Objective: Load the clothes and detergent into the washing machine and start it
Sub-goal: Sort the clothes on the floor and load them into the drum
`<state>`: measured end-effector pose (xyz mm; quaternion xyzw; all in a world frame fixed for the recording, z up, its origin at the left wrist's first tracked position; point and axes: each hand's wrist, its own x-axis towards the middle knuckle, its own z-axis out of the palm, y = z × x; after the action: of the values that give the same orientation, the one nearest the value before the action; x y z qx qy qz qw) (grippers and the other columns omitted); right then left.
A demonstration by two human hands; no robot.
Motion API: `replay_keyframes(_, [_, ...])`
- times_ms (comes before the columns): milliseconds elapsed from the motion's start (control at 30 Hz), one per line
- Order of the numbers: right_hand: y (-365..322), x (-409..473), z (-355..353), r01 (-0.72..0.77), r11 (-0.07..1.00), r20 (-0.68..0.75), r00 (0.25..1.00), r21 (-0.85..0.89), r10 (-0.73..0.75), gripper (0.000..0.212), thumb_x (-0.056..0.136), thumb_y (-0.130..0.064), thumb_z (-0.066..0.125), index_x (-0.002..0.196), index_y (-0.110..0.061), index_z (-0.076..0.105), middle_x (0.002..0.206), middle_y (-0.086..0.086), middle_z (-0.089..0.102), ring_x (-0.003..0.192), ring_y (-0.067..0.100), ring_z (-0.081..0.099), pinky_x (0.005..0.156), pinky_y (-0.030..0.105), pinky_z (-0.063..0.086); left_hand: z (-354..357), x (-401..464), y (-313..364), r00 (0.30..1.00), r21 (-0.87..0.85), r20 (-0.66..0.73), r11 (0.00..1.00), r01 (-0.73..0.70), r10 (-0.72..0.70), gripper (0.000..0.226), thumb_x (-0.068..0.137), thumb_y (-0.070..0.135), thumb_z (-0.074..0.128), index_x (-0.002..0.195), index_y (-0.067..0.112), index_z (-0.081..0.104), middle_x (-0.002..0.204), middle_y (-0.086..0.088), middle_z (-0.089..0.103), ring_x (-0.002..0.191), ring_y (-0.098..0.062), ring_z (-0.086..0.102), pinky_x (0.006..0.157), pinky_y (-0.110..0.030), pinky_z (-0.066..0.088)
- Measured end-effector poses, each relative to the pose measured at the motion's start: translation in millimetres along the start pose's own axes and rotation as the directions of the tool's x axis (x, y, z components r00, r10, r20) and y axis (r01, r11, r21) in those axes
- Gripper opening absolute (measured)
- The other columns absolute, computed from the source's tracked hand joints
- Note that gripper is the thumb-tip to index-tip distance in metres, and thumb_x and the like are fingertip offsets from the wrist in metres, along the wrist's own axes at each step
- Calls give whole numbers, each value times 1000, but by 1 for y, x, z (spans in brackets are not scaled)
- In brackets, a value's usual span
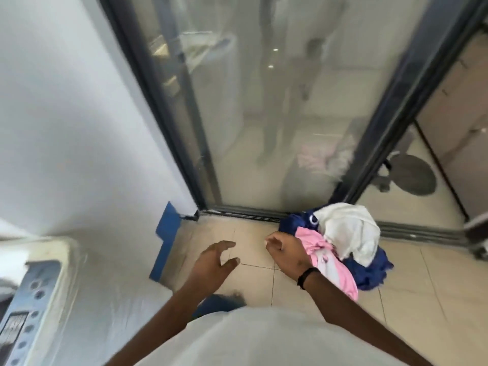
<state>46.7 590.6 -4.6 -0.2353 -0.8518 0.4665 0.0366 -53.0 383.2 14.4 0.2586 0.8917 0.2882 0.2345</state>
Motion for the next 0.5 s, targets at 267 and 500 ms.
replay_keyframes(267, [54,-39,-65,-292,951,-292,905,107,310,17,93,-22,59,78,-21,67,78,-3,68,75,19,63,73,33,51,49,77,77,927,22,319,976,-216,198,38,92,29,70,129,27,61,127,9,61,110,-8,55,93,-23,43])
replay_keyframes(500, [85,-28,-111,-471,857,-391,763,208,514,13,93,-21,60,94,-17,72,92,-3,74,85,15,65,74,26,48,92,158,133,786,-61,550,952,-299,282,28,89,24,74,114,30,65,104,23,64,99,-6,64,76,-9,43])
